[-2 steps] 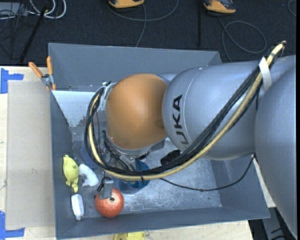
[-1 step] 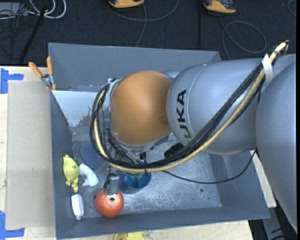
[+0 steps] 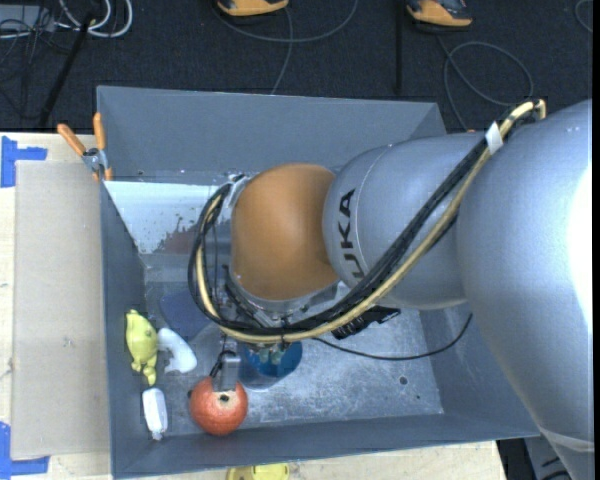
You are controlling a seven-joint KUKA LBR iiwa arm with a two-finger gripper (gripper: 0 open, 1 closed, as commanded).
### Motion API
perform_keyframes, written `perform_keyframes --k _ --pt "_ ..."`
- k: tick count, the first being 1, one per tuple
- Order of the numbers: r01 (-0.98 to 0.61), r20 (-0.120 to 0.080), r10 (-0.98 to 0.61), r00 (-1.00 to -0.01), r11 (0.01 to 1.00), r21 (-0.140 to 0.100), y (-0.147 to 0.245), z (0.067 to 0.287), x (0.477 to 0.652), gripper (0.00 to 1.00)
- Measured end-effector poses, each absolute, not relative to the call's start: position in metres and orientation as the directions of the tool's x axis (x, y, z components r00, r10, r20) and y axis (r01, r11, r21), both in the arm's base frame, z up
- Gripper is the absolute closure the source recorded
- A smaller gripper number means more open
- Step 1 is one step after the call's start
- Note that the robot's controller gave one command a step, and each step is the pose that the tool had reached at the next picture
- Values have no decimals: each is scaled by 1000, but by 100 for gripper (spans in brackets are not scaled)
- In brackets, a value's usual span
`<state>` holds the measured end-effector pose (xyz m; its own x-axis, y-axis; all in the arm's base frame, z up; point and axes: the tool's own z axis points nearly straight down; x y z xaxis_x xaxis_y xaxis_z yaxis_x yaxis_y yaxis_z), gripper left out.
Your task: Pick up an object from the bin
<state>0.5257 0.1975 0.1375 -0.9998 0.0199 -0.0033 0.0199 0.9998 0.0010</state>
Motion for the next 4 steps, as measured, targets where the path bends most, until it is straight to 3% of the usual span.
perform_keyframes --k 1,2,3,4 --pt "59 5 59 -998 998 0 192 95 526 0" --pt "-10 2 -10 -1000 1000 0 148 125 489 0" --pt "-81 3 -81 -997 997 -4 147 127 478 0" --pt "-9 1 -9 -1000 1000 -1 181 97 479 0"
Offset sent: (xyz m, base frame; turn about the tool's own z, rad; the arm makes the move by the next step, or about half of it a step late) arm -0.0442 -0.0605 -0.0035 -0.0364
